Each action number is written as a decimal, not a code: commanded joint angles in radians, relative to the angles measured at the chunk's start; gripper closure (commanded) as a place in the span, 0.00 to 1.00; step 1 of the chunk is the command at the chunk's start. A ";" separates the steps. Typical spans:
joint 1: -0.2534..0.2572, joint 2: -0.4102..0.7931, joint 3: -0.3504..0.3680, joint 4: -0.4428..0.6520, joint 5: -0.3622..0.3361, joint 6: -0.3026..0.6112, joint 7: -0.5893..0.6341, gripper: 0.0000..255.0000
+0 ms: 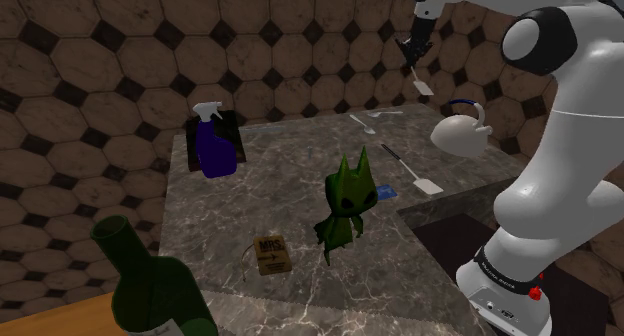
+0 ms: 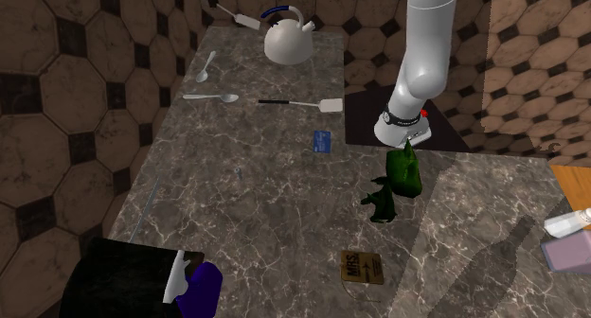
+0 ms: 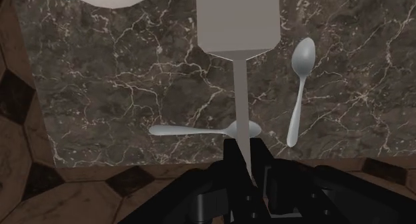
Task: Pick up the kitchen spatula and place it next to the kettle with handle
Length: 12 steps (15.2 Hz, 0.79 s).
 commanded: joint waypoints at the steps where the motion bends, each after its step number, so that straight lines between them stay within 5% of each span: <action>1: -0.030 0.059 -0.013 0.094 0.009 -0.035 -0.042 1.00; 5: -0.089 0.197 -0.029 0.307 0.027 -0.112 -0.108 1.00; 12: -0.083 0.148 -0.029 0.131 0.024 0.014 -0.110 1.00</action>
